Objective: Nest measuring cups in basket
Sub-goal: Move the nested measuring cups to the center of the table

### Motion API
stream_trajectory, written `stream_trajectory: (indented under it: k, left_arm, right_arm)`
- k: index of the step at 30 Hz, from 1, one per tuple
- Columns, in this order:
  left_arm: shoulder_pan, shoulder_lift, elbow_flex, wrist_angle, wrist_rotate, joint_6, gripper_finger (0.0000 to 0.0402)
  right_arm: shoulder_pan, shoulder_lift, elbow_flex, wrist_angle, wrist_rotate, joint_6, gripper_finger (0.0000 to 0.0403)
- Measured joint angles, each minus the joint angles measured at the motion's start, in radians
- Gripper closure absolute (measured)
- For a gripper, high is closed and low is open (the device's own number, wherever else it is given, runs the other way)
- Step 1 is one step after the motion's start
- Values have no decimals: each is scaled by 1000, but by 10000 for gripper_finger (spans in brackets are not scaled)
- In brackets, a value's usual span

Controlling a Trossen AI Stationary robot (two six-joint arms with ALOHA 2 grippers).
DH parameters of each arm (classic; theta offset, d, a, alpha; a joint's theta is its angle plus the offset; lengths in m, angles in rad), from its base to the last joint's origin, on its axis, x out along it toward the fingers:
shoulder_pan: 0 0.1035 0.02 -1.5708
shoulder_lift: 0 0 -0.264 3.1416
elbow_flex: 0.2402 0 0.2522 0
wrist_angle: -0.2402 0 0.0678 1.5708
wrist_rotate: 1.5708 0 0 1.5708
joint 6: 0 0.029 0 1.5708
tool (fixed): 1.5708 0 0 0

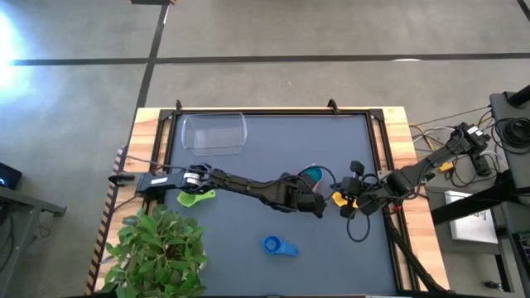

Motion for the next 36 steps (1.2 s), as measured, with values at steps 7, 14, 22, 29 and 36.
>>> stream_trajectory:
  k: [7, 14, 22, 29, 36]
  left_arm:
    - [-5, 0, -11, 46, -3, 11, 114]
    - [-9, 0, -48, 78, -5, 4, 114]
    - [-8, 0, -83, 92, -5, -19, 114]
    - [-8, 0, -67, 66, -30, 3, 114]
    - [-8, 0, -20, -4, -47, 40, 114]
  right_arm:
    - [0, 0, 0, 0, 0, 0, 394]
    - [0, 0, 0, 0, 0, 0, 394]
    - [0, 0, -1, 1, 1, 8, 394]
    - [0, 0, -1, 0, 1, 8, 394]
    - [0, 1, -1, 0, 1, 8, 394]
